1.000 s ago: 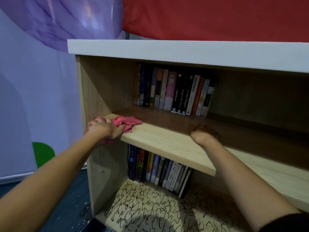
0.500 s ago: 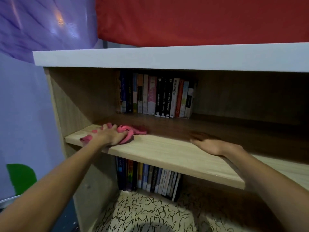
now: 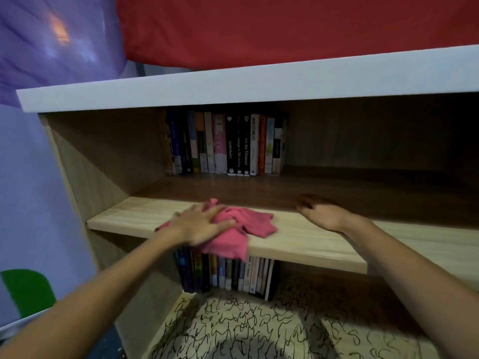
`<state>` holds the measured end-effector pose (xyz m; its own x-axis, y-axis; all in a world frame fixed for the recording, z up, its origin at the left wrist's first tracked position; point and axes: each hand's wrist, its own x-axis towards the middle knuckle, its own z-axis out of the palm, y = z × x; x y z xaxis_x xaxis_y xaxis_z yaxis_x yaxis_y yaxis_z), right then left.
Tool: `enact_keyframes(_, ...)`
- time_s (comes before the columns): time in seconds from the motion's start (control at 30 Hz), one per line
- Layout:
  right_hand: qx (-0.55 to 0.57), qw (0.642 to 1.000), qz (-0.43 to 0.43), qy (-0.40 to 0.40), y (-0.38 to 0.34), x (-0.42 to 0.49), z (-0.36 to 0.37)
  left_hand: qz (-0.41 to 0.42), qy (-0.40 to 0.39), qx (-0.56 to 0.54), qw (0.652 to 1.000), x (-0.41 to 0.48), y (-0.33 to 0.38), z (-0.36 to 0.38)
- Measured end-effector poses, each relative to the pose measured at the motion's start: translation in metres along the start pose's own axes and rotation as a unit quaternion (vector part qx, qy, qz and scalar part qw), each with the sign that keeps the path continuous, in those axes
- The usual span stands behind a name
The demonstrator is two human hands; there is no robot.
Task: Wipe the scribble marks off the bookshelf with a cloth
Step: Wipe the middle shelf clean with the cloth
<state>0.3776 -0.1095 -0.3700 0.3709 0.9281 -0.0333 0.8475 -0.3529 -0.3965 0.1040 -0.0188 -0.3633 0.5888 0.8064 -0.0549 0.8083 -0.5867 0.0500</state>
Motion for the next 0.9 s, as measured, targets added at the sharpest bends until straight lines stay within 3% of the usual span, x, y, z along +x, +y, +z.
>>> enact_keyframes(0.1,0.018,1.000,-0.002,0.013,0.001,0.000,0.001,-0.116,0.030,-0.012,0.993,0.041,-0.049,-0.006)
enact_keyframes(0.17,0.015,0.999,-0.007,0.030,0.000,0.004,0.000,-0.135,0.013,-0.051,0.989,0.101,-0.072,0.006)
enact_keyframes(0.27,0.003,0.999,-0.013,0.039,-0.001,0.010,-0.004,-0.093,0.022,-0.110,0.989,0.196,-0.072,0.039)
enact_keyframes(0.4,0.010,0.997,-0.004,0.080,0.004,0.020,-0.004,0.021,0.005,-0.066,0.998,0.102,0.066,0.011)
enact_keyframes(0.47,-0.033,0.996,0.023,0.081,0.011,0.018,-0.008,0.069,0.010,-0.013,0.997,0.072,0.085,0.012)
enact_keyframes(0.57,-0.088,0.986,0.112,0.090,0.026,0.013,-0.015,0.100,-0.006,-0.020,0.995,0.069,0.065,0.006)
enact_keyframes(0.67,-0.106,0.976,0.171,0.086,0.030,0.012,-0.013,0.055,0.022,-0.034,0.998,0.111,0.047,-0.005)
enact_keyframes(0.83,-0.099,0.978,0.168,0.067,0.029,0.025,-0.011,-0.095,0.037,-0.070,0.992,0.189,0.069,-0.003)
enact_keyframes(0.9,-0.099,0.979,0.167,0.063,0.026,0.028,-0.011,-0.085,0.025,-0.082,0.993,0.189,0.097,-0.002)
